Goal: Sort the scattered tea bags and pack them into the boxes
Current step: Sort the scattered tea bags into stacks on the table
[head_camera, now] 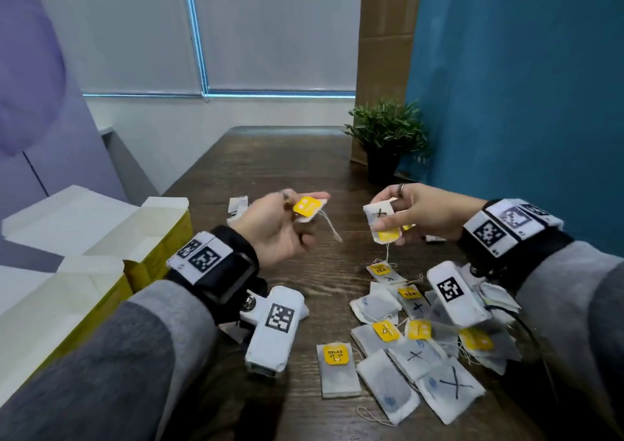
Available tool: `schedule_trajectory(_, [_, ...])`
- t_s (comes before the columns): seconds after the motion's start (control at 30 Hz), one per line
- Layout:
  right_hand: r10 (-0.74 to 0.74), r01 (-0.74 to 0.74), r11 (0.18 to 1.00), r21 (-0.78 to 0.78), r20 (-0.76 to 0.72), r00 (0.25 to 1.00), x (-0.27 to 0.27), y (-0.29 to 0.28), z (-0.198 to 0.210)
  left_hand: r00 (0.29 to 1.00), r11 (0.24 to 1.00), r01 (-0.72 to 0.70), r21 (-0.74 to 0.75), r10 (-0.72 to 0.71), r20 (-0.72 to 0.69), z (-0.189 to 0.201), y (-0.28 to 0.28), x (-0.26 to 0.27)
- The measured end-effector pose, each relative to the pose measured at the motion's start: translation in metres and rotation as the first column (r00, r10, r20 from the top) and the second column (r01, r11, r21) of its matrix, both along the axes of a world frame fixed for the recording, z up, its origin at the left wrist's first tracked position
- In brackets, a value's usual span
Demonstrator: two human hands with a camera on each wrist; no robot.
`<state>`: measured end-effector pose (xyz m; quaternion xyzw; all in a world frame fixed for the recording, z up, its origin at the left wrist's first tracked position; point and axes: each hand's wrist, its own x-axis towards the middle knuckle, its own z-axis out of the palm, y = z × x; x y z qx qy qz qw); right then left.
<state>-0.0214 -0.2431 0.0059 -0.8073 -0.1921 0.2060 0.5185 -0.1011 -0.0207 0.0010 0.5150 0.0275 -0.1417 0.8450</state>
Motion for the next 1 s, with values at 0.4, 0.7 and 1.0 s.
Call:
schedule_trajectory(0.4, [0.097,-0.071,0.971,0.230,-0.103,0.990,-0.014,0.020,0.010,0.955,0.885,0.287,-0.366,-0.237,0.177,-0.001,0.030,-0.018])
schedule_trajectory(0.7, [-0.053,0.054,0.987,0.151,-0.010,0.999,-0.011,0.010,0.013,0.999,0.997,0.029,-0.076,-0.033,-0.043,-0.006,0.034,-0.011])
schedule_trajectory(1.0, [0.178,-0.178,0.979,-0.102,-0.011,0.984,-0.030,0.049,-0.007,0.944,0.845,-0.325,0.425,0.261,0.203,-0.006,0.064,-0.019])
